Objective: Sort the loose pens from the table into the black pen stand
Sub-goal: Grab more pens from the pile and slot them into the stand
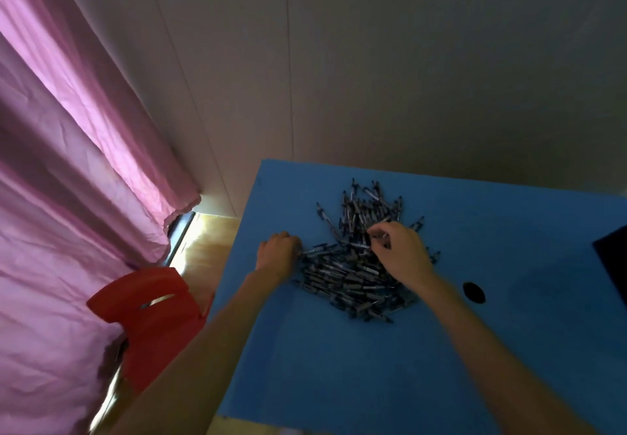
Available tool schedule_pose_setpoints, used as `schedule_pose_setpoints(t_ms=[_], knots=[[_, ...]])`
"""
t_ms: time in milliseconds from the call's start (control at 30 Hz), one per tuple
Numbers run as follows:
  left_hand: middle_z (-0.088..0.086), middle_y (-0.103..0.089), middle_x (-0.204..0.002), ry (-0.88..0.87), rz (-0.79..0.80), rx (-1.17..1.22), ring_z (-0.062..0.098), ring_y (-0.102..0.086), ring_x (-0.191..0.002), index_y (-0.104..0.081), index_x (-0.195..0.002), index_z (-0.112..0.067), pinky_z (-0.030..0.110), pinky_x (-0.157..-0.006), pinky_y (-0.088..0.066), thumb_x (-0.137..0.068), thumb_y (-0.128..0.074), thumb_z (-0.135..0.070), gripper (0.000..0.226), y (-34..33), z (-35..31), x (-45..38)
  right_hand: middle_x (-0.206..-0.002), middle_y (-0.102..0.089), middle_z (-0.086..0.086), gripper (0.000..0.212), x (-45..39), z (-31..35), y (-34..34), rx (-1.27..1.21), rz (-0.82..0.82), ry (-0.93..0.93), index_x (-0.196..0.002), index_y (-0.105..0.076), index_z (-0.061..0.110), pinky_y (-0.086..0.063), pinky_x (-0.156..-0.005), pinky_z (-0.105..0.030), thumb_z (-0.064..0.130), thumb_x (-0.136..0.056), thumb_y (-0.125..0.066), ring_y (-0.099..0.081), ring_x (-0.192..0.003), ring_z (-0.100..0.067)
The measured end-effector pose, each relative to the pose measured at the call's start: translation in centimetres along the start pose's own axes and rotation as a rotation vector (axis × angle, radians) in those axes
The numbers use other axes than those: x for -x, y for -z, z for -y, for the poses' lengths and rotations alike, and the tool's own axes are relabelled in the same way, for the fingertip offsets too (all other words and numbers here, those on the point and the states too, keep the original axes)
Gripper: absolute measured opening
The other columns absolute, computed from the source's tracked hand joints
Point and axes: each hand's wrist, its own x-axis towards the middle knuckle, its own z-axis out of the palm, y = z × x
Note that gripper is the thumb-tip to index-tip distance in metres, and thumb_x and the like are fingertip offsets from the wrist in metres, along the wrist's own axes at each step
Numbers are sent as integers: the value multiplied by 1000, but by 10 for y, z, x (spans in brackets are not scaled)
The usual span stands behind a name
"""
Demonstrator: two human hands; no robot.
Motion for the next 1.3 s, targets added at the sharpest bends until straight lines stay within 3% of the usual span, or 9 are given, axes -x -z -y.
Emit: schedule_pose_setpoints(t_ms=[133, 367, 567, 700, 833, 967, 1067, 1200, 1300], knots=[[9, -57, -123, -54, 14, -88, 29, -49, -121, -62, -119, -15, 40, -98, -37, -101, -50, -19, 21, -2, 2, -10, -113, -66, 3, 19, -10, -4, -9, -16, -6, -16, -116, -67, 21, -56, -88, -33, 19, -98, -60, -64, -91, -10], [14, -46, -125, -31, 24, -307, 30, -47, -116, -42, -123, -6, 35, -91, -41, -94, -56, -15, 34, -12, -2, -1, -113, -67, 5, 21, -16, -6, -24, -56, -5, -8, -116, -69, 20, -54, -83, -23, 18, -96, -62, -63, -89, -5], [20, -48, -104, 100, -7, 227, 33, -50, -92, -42, -105, -1, 30, -68, -31, -91, -51, 6, 19, 0, -6, -18, -110, -68, 5, 21, -14, -14, -27, -51, -22, -10, -114, -70, 17, -46, -85, -15, 14, -96, -63, -59, -93, -4], [6, -33, -70, 253, 124, 575, 18, -32, -59, -34, -77, -14, 28, -52, -23, -96, -47, -1, 27, 16, -24, -41, -112, -69, 4, 21, -16, -19, -26, -55, -19, -28, -115, -71, 18, -47, -88, -18, 13, -95, -63, -61, -99, -8], [2, -28, -66, 378, 149, 681, 15, -23, -58, -27, -69, -21, 29, -54, -20, -100, -41, -20, 34, 18, -43, -54, -113, -69, 6, 21, -17, -24, -22, -59, -21, -32, -115, -70, 20, -44, -89, -17, 14, -96, -63, -60, -101, -6], [0, -31, -60, 399, 12, 622, 14, -28, -52, -31, -63, -17, 27, -48, -24, -96, -52, -36, 44, 9, -52, -67, -111, -68, 7, 19, -15, -30, -17, -46, -21, -57, -114, -70, 20, -43, -81, -14, 17, -96, -62, -60, -95, -8], [2, -38, -58, 397, 9, 484, 17, -38, -50, -37, -62, -15, 25, -46, -28, -95, -59, -48, 52, 0, -62, -71, -110, -67, 9, 21, -15, -35, -15, -27, -17, -60, -114, -70, 21, -39, -73, -7, 15, -96, -61, -59, -92, -6], [4, -50, -66, 326, 15, 285, 26, -61, -69, -51, -67, -13, 28, -56, -44, -94, -59, -49, 45, -3, -76, -70, -109, -67, 8, 20, -16, -41, -12, -15, -18, -73, -114, -70, 22, -53, -85, -26, 17, -96, -62, -60, -95, -9], [3, -52, -72, 286, 17, 239, 26, -58, -74, -52, -72, -12, 30, -62, -45, -97, -56, -42, 39, 1, -83, -68, -109, -65, 10, 20, -17, -41, -8, -39, -35, -72, -113, -70, 23, -46, -84, -20, 16, -96, -61, -58, -94, -5]])
